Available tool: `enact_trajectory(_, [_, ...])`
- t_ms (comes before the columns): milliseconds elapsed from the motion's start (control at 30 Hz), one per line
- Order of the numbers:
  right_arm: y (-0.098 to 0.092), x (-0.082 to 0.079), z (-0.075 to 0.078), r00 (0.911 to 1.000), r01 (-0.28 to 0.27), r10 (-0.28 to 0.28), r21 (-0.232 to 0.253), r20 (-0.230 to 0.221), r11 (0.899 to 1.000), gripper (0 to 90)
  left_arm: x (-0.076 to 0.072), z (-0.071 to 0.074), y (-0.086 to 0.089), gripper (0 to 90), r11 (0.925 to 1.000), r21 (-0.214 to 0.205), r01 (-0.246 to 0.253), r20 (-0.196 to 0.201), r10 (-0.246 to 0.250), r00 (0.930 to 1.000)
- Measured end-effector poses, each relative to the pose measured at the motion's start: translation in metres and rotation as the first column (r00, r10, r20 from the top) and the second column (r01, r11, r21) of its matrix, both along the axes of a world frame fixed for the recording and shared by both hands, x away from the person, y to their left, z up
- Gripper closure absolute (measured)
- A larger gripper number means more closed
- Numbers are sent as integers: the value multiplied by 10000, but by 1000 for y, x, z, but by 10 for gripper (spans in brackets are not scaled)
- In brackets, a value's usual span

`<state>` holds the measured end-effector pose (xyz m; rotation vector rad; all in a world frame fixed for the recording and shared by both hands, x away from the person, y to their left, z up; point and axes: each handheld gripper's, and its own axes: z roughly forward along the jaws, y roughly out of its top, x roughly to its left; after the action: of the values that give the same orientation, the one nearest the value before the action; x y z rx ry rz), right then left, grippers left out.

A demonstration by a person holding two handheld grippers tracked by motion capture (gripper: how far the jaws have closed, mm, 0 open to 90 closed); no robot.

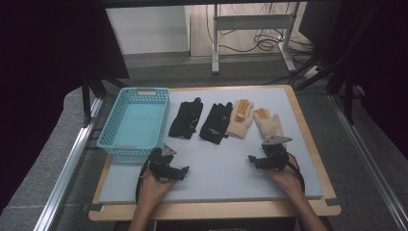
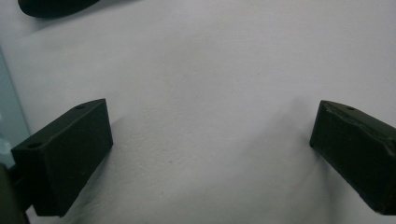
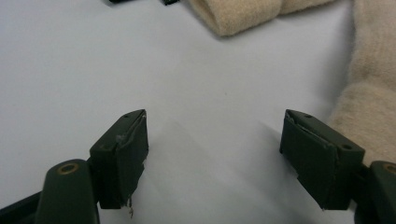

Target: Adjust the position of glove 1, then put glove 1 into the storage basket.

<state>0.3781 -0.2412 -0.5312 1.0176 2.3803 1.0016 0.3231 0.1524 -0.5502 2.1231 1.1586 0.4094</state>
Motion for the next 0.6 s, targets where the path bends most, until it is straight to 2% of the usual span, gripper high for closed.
enact_trajectory(600, [1,0,0,9999,-128,128,-50,-66,9999,193,0,0,0,0,10000,-30,-46,-5,46,10000])
